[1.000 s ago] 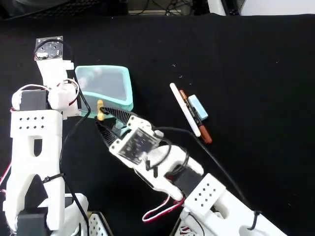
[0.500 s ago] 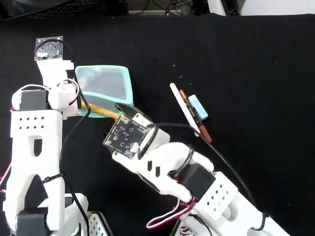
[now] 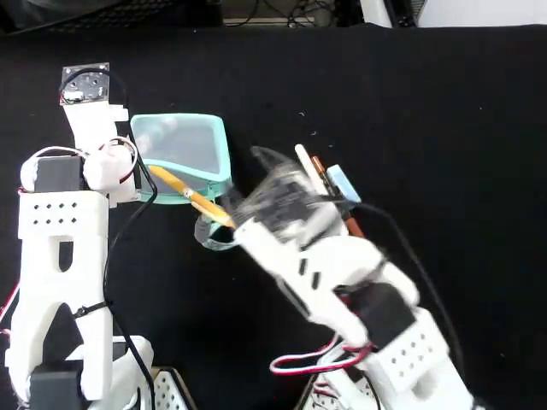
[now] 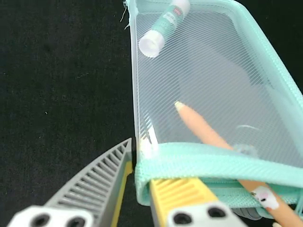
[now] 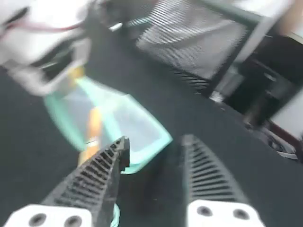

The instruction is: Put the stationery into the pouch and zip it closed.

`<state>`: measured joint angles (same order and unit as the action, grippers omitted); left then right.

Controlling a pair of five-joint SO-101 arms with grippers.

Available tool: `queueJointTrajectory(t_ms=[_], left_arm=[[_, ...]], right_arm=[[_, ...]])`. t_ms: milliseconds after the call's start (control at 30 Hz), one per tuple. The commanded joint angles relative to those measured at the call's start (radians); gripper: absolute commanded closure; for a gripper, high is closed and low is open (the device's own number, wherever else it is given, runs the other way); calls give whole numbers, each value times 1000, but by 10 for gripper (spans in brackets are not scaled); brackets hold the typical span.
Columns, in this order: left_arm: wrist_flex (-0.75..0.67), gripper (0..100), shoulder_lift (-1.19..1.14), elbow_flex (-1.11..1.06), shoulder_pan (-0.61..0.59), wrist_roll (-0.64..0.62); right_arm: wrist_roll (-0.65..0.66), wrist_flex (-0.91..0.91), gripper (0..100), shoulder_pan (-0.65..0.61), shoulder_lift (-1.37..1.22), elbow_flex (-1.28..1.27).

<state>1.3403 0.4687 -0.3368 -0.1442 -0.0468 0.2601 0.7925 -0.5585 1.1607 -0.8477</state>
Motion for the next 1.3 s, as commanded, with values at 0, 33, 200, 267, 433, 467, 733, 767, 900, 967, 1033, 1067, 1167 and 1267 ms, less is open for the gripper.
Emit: queueJointTrajectory(t_ms=[0,33,200,267,433,467,733,767,900,967,1033,1067,1167,1267], left_arm=[[-3,970,3,7,1,-3],[-3,970,3,7,1,-3],[-3,970,3,7,1,-3],[-5,970,3,7,1,-3],[-3,970,3,8,1,-3],[-2,970,3,8,-1,-3],[-5,970,3,8,-1,-3],[-5,970,3,8,-1,-3],[-5,970,3,8,-1,-3],[-5,970,3,8,-1,-3],[-5,970,3,8,-1,-3],[-5,970,3,8,-1,-3],[-3,970,3,8,-1,-3],[-5,970,3,8,-1,-3]], right_arm=[[-51,14,974,57,25,30],[-51,15,990,48,18,19],[-60,43,986,34,-68,19],[-57,149,986,32,-136,124],[-51,591,986,25,-410,555],[-49,660,986,8,-472,631],[-49,766,986,-172,-713,737],[-48,763,986,-176,-713,733],[-15,772,986,-176,-676,731],[-15,793,986,-172,-642,736],[-14,812,986,-137,-613,739],[-6,815,986,-110,-604,739],[44,848,986,-32,-621,740],[48,868,986,-23,-705,762]])
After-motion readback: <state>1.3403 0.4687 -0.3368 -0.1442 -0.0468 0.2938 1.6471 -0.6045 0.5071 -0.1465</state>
